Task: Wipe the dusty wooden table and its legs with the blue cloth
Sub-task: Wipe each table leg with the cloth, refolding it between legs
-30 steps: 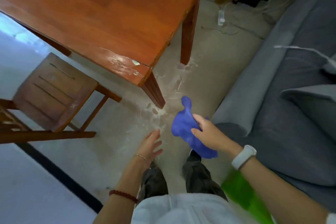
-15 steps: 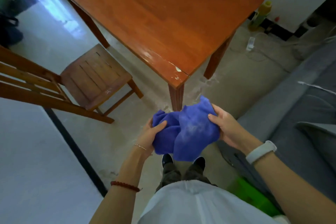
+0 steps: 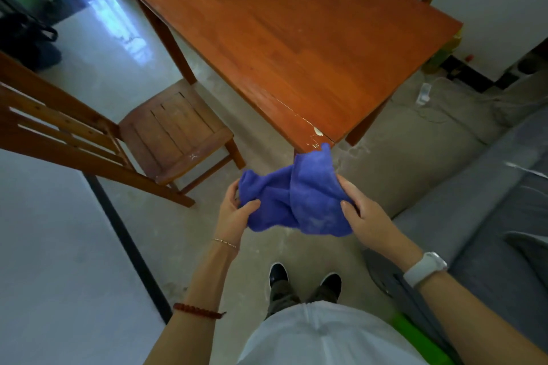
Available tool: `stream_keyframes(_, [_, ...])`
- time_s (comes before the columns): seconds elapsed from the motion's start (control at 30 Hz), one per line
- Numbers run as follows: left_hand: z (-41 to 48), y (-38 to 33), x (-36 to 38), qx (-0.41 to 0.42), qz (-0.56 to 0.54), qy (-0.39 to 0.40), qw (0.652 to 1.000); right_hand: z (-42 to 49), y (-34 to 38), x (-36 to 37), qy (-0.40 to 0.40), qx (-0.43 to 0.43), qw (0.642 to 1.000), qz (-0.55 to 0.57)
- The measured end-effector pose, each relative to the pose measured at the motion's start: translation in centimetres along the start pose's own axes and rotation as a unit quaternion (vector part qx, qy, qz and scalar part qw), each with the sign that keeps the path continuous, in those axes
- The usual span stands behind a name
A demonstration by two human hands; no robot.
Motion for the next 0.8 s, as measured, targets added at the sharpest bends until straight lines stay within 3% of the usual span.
stream_keyframes(0.1, [0.2, 0.1, 1.6, -0.087, -0.079, 0.006, 0.993, 0.3, 3.1, 1.0, 0.025, -0.068, 0.991, -0.113])
stream_keyframes(0.17, [0.1, 0.5, 2.6, -0.181, -0.160, 0.035, 0.970, 0.3, 3.9, 2.7, 0.084, -0.142, 0.972, -0.166])
stream_keyframes(0.23, [0.2, 0.9, 2.9, -0.214, -0.186, 0.054, 0.957, 0.3, 3.8, 4.3, 0.150, -0.153, 0.961, -0.172])
stream_keyframes(0.4, [1.0, 1.9, 2.6, -0.181, -0.153, -0.005, 0.971, 0.3, 2.5, 5.4, 0.209, -0.103, 0.972, -0.019])
stream_keyframes(0.47, [1.3, 1.2, 2.4, -0.160, -0.154, 0.011, 0.975, 0.4, 2.1, 4.7, 0.123, -0.030, 0.989, 0.071])
stream_keyframes(0.57, [1.4, -1.0, 2.1, -0.129, -0.147, 0.116, 0.974, 1.5, 1.3, 2.6, -0.030, 0.040, 0.991, 0.121])
stream_keyframes(0.7, [1.1, -4.8, 2.3, -0.099, -0.103, 0.237, 0.961, 3.7, 3.7, 0.4, 0.079, -0.023, 0.988, 0.132])
stream_keyframes(0.8, [1.0, -8.2, 2.4, -0.044, -0.108, 0.251, 0.961, 5.1, 5.9, -0.6, 0.153, -0.057, 0.973, 0.163])
Point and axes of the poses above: each hand's wrist, its own z-axis towards the middle knuckle, its own x-axis out of the palm, y = z × x, the point moved 1 cm from there along z, towards the middle knuckle, and after that the axes turned 9 degrees about -z, right-handed, at the moved point
